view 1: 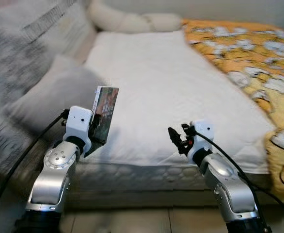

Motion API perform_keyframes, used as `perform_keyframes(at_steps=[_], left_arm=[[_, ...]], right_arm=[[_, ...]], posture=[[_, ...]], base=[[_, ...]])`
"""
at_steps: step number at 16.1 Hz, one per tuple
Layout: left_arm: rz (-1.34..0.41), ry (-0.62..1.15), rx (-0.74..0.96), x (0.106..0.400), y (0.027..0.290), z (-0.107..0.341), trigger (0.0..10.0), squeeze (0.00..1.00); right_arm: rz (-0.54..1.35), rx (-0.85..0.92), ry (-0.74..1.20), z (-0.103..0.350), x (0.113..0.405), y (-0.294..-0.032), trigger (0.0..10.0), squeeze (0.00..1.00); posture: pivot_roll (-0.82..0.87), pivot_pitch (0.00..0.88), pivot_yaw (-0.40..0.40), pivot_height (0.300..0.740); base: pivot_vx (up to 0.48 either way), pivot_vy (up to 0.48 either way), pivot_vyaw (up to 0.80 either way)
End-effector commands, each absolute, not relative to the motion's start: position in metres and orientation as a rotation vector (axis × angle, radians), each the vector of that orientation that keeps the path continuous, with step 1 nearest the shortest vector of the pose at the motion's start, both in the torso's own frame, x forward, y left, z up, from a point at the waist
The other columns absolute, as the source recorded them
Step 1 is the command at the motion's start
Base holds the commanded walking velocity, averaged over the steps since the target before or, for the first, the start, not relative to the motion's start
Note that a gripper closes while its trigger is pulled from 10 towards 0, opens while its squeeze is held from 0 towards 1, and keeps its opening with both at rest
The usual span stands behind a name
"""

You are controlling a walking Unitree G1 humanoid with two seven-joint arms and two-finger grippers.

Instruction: Clean up the room

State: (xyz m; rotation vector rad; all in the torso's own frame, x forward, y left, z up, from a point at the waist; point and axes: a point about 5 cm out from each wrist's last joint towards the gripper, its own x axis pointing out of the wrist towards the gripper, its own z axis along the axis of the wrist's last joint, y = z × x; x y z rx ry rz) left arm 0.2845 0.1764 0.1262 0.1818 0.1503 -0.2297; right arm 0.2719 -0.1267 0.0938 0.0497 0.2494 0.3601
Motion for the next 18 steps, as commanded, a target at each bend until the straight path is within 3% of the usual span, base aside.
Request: perform_keyframes(at_steps=[1,5,10,14,18], left_arm=[[-0.247,0.1,0.189,0.286,0.173,0.137,10.0,0.0],[-0.246,0.107,0.183,0.284,0.175,0.136,10.0,0.0],[-0.289,0.122,0.188,0.283,0.173,0.133,10.0,0.0],[-0.405,0.151,0.21,0.285,0.167,0.129,10.0,0.0],[-0.465,0.173,0.177,0.287,0.16,0.125,10.0,0.0]], right_arm=[[0.368,0.033,0.242,0.095,0.272,-0.126,10.0,0.0],[0.386,0.024,0.239,0.096,0.272,-0.125,10.0,0.0],[0.324,0.064,0.246,0.095,0.273,-0.132,10.0,0.0],[0.279,0.076,0.269,0.093,0.269,-0.142,10.0,0.0],[0.248,0.076,0.266,0.095,0.264,-0.148,10.0,0.0]], posture=[[0.05,0.0,0.027,0.74],[0.06,0.0,0.021,0.74],[0.05,0.0,0.022,0.74],[0.03,0.0,0.039,0.74],[0.0,0.0,0.055,0.74]], base=[[0.304,0.0,0.0],[0.315,0.0,0.71],[0.316,0.0,0.0],[0.314,0.0,-0.71],[0.309,0.0,0.0]])
